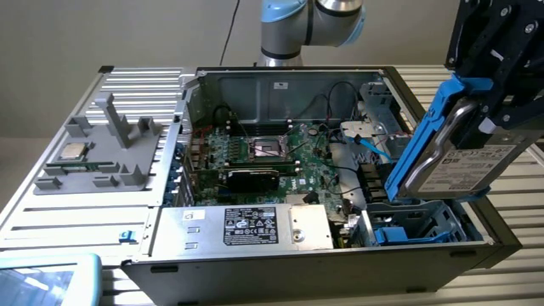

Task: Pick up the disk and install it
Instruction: 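Insert the disk into the insertion slot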

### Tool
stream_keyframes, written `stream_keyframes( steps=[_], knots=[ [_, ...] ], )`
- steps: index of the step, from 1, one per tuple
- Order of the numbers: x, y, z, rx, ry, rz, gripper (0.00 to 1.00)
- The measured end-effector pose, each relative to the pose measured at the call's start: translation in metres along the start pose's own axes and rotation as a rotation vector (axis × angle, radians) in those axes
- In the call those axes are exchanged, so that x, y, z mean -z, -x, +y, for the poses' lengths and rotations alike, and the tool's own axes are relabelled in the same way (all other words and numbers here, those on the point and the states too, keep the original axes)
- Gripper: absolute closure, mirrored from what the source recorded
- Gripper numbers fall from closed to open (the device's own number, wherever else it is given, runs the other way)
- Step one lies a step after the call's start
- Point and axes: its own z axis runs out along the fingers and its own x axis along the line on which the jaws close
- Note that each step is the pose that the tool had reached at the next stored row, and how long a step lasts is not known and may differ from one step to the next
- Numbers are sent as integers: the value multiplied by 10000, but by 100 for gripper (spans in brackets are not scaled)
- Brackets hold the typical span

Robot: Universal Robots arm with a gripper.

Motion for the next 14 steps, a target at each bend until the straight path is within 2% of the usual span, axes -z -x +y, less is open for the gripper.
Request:
stream_keyframes(
  steps=[6,14],
  knots=[
    [-108,-9,-1,-14,8,-95,63],
    [-255,-40,-4,-34,19,-184,63]
  ],
)
